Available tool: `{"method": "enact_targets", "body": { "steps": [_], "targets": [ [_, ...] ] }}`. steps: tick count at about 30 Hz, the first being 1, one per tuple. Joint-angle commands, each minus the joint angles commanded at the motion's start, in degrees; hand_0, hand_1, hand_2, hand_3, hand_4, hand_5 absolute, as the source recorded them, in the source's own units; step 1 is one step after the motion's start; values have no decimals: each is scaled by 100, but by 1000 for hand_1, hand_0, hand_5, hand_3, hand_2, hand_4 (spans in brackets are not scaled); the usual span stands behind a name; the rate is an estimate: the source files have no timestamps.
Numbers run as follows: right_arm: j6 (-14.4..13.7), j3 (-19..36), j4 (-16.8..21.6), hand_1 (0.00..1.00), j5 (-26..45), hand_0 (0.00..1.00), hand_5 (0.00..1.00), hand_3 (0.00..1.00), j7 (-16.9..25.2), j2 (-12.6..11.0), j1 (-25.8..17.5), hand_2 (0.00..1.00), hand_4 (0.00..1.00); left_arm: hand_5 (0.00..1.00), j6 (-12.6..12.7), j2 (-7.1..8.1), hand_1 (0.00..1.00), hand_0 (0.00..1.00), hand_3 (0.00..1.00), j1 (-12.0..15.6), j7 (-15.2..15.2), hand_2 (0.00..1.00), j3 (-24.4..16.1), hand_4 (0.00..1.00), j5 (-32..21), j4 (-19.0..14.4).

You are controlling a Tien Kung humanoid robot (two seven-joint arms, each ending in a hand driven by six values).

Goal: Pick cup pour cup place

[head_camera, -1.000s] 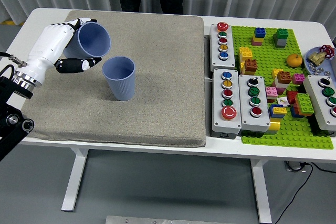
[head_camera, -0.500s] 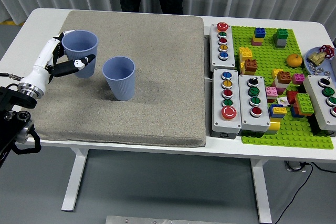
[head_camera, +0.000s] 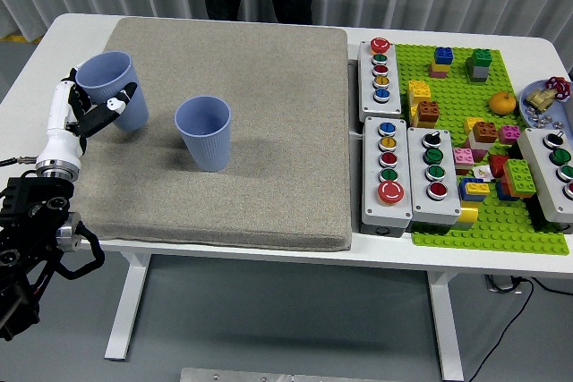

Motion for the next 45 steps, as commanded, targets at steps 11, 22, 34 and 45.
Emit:
{"method": "enact_targets", "body": {
  "steps": [11, 22, 34, 45],
  "targets": [
    [9, 11, 0, 715, -22, 746, 415, 636, -8, 5, 20, 734, 184, 2, 366, -337, 546, 490, 566, 41, -311, 565, -176, 624, 404, 380],
    [14, 19, 0, 716, -33, 746, 416, 636, -4, -1, 18, 734, 186, 2, 335, -339, 550, 490, 566, 15, -297, 566, -195, 628, 538, 629],
    [14, 8, 0, 716, -26, 746, 418, 636, -7, 18, 10, 735, 189, 32, 293, -454, 547, 483, 563, 22, -439, 564, -174, 650, 430, 951],
    [21, 19, 0, 716, -48, 746, 418, 636, -14, 27, -22, 735, 189, 306, -160, -466, 667, 596, 830, 84, -215, 770, -264, 875, 1007, 843]
  ]
}}
